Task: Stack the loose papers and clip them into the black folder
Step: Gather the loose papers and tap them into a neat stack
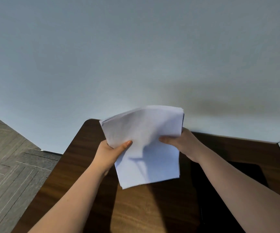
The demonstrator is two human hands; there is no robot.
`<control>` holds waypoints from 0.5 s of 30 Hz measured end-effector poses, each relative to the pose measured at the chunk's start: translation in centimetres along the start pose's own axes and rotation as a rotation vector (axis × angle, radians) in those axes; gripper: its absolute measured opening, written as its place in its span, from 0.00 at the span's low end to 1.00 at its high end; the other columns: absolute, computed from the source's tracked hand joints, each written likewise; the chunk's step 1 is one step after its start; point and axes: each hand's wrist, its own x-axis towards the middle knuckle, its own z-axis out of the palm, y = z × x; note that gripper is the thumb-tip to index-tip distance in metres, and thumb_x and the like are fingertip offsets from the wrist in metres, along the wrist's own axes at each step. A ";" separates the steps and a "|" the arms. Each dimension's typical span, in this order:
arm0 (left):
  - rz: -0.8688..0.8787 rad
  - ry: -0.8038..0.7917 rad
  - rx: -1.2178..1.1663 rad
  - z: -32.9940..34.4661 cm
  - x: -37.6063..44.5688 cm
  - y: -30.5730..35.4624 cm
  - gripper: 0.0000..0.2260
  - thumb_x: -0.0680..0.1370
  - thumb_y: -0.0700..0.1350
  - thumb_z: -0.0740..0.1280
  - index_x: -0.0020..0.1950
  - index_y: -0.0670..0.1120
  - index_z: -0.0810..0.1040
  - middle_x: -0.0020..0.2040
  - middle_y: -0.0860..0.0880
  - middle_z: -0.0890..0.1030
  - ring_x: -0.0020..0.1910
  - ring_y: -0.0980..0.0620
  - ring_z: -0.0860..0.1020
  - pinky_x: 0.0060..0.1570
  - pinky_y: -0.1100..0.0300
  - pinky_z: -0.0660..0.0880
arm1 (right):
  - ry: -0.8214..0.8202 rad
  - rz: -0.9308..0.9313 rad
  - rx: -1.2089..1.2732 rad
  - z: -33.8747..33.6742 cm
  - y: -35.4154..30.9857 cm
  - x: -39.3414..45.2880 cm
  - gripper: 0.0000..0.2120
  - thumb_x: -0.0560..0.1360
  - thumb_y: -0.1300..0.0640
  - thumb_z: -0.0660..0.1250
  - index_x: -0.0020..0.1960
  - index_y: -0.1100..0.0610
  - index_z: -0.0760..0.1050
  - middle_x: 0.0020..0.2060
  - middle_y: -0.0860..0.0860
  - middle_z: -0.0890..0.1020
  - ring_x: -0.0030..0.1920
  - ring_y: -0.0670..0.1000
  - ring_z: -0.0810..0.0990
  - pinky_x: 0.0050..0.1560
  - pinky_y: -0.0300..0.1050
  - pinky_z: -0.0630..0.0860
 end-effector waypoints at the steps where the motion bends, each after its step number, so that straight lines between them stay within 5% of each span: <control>1: -0.020 -0.018 0.007 0.3 0.0 -0.6 0.14 0.69 0.45 0.76 0.54 0.43 0.83 0.49 0.47 0.87 0.50 0.49 0.85 0.50 0.53 0.81 | -0.012 0.035 -0.023 -0.1 0.7 -0.1 0.18 0.67 0.57 0.76 0.56 0.53 0.80 0.52 0.51 0.85 0.54 0.53 0.83 0.59 0.52 0.77; 10: -0.119 0.009 -0.040 2.6 0.9 -2.0 0.15 0.72 0.50 0.73 0.56 0.43 0.81 0.50 0.47 0.86 0.51 0.48 0.83 0.51 0.54 0.78 | 0.007 0.153 -0.012 -0.6 3.8 -0.4 0.18 0.72 0.58 0.72 0.61 0.55 0.77 0.53 0.50 0.83 0.56 0.52 0.81 0.61 0.49 0.75; 15: -0.017 0.014 -0.099 3.8 0.0 -1.5 0.10 0.68 0.48 0.76 0.47 0.49 0.83 0.47 0.49 0.87 0.52 0.47 0.83 0.53 0.52 0.78 | 0.131 0.056 0.104 -1.4 4.2 -1.3 0.08 0.71 0.59 0.72 0.47 0.47 0.79 0.51 0.50 0.84 0.53 0.51 0.82 0.59 0.49 0.76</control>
